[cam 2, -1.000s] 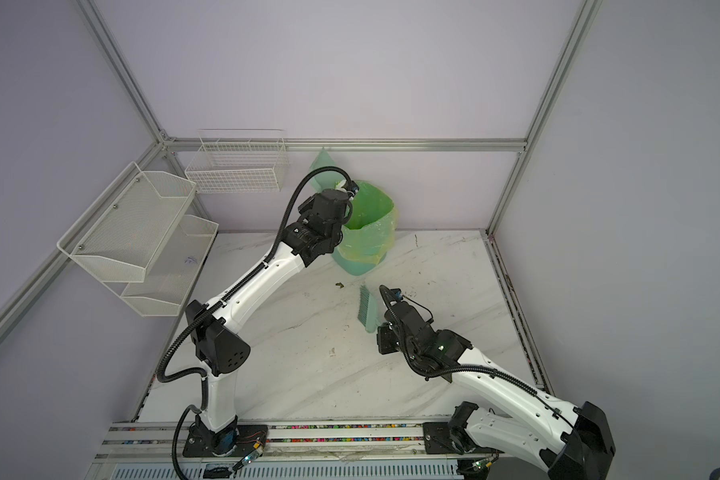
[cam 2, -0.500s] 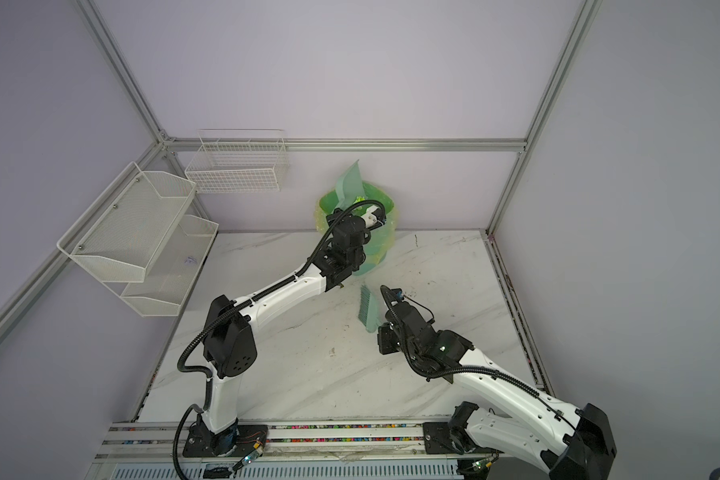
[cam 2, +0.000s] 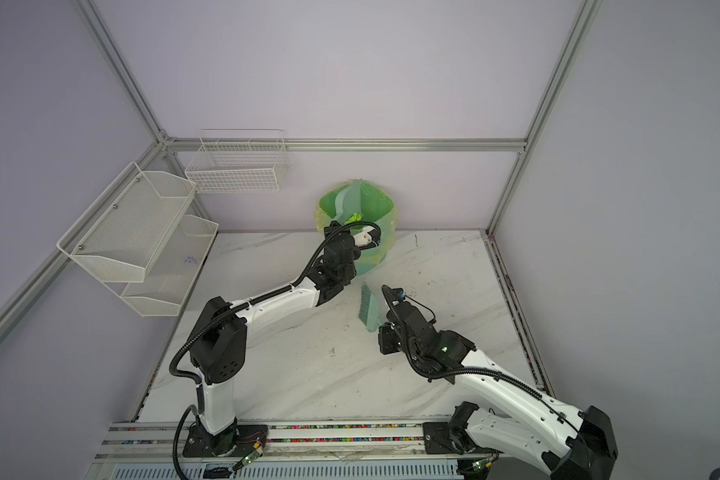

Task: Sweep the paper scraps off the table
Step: 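Raise and tip the dustpan over the green bin with the left gripper, then lower the empty dustpan back onto the table with the left gripper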

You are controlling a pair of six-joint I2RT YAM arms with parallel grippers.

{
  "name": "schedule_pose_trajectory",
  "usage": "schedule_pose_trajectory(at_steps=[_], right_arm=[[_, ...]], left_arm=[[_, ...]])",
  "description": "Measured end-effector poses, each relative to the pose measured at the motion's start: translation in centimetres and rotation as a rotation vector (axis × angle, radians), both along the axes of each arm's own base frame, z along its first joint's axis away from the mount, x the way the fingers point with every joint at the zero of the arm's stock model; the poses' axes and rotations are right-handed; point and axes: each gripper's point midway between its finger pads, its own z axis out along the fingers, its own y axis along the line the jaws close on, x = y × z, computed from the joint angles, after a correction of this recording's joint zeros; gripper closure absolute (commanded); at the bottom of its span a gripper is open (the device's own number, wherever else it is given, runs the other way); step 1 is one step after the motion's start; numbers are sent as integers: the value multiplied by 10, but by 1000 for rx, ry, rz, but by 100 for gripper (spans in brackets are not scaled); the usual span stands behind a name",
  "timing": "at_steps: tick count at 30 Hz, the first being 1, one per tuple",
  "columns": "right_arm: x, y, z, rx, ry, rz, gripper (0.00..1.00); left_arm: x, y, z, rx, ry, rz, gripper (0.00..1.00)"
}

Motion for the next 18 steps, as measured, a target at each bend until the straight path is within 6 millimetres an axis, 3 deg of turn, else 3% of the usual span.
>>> schedule_pose_trajectory(at_steps=[5, 9, 15, 18], right_arm=[[-1, -1, 3, 6, -6, 0, 100], [-1, -1, 5, 11, -12, 0, 100], [-1, -2, 7, 17, -18, 1, 100], [-2, -2, 8, 19, -22, 4, 100]], left_arm=[[1, 7, 46, 18, -161, 0, 100], [-3, 14, 65, 20, -262, -15, 100], [-14, 22, 8, 103, -159, -77, 100], [-12, 27, -3, 93, -129, -72, 100]])
